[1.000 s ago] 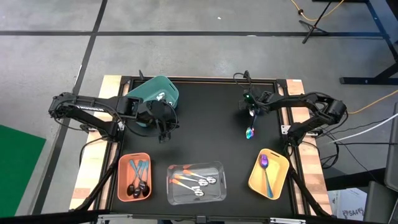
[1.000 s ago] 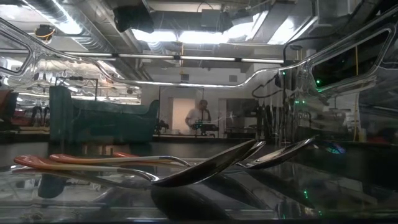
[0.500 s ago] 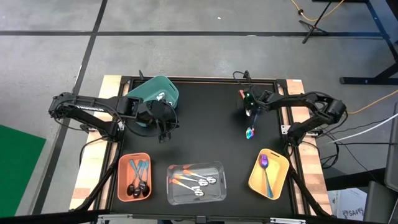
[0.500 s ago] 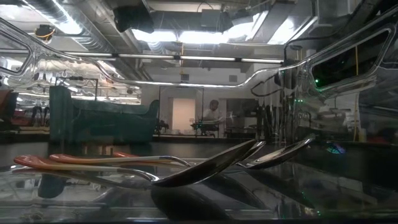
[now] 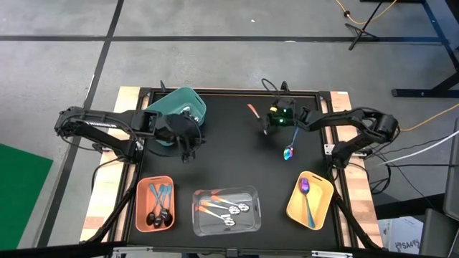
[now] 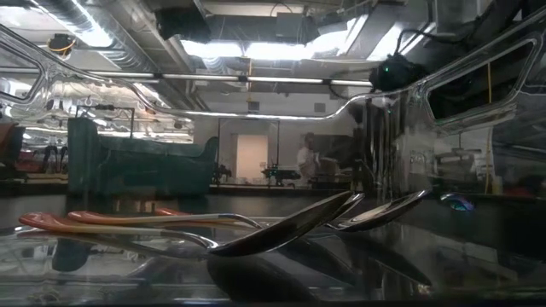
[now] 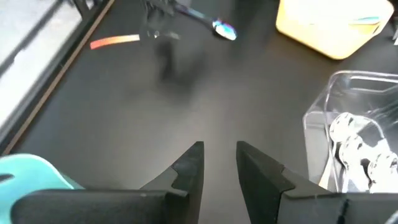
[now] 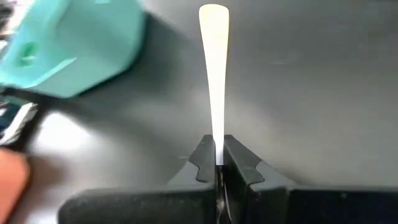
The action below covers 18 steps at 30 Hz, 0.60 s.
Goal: Sort silverware by color (type)
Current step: Put the orange spoon into the transparent bin
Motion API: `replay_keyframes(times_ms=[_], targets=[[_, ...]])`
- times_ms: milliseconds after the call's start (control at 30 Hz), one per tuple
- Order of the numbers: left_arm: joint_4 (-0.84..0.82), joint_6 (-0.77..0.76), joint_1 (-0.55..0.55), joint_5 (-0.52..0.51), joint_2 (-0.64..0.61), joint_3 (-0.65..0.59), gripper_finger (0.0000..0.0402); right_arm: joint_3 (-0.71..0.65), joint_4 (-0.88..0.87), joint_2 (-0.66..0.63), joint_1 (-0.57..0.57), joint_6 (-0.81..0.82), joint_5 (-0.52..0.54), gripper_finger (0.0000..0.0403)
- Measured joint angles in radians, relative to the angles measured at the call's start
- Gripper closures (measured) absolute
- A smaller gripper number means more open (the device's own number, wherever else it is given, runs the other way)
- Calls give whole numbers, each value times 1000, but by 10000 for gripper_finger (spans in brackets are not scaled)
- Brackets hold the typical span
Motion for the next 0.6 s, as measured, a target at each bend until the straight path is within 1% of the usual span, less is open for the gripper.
replay_keyframes(times_ms=[133,267,367,467,600], targets=[[-1,35,0,0,-54,0,313,0,114,0,89,2,-18,402],[-49,60,0,-1,-146,0,313,8,224,0,177,2,-27,402],[-104,58,0,-12,-225,0,313,60,213,-5,234,-1,-36,402],[-151,54,0,-23,-310,0,313,141,180,-6,291,-31,-42,402],[-196,56,0,-24,-422,0,313,300,37,-6,372,-132,-41,402]])
